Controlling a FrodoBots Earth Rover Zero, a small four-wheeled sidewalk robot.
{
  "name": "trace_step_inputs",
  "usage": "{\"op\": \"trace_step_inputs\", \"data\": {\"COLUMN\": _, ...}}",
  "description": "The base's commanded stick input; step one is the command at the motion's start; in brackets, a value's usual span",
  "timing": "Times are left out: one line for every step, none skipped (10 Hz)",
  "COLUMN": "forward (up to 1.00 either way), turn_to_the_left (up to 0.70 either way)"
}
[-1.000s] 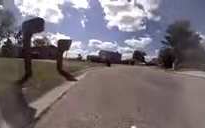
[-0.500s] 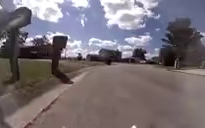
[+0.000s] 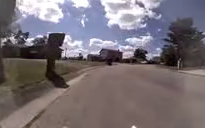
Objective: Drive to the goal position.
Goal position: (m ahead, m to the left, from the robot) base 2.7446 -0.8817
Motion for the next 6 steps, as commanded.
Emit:
{"op": "trace_step_inputs", "data": {"forward": 0.85, "turn_to_the_left": 0.00}}
{"op": "trace_step_inputs", "data": {"forward": 0.85, "turn_to_the_left": 0.00}}
{"op": "trace_step_inputs", "data": {"forward": 0.85, "turn_to_the_left": 0.00}}
{"op": "trace_step_inputs", "data": {"forward": 0.85, "turn_to_the_left": 0.00}}
{"op": "trace_step_inputs", "data": {"forward": 0.85, "turn_to_the_left": 0.00}}
{"op": "trace_step_inputs", "data": {"forward": 0.85, "turn_to_the_left": 0.00}}
